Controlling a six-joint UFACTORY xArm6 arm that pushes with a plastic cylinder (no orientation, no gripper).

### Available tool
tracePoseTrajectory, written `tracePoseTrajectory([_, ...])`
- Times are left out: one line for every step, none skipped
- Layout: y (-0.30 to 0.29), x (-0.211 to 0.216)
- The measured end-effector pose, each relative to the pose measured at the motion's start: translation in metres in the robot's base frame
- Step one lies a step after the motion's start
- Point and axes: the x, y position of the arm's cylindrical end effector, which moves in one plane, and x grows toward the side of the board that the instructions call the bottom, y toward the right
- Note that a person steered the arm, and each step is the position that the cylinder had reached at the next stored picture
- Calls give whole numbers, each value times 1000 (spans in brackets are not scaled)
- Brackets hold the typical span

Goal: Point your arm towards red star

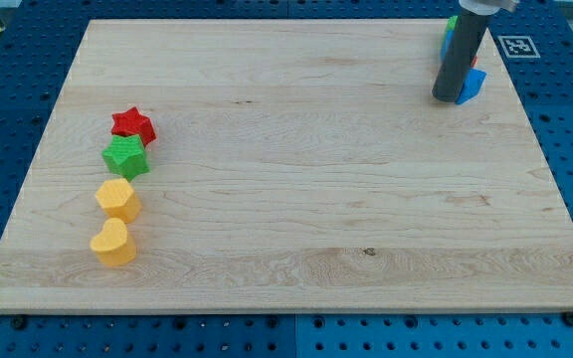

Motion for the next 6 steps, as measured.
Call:
tracePoseTrajectory([-1, 0])
tracePoseTrajectory([-38, 13])
tracePoseTrajectory([-124, 28])
tracePoseTrajectory([-237, 23])
tracePoseTrajectory([-349, 11])
tracePoseTrajectory([-448, 10])
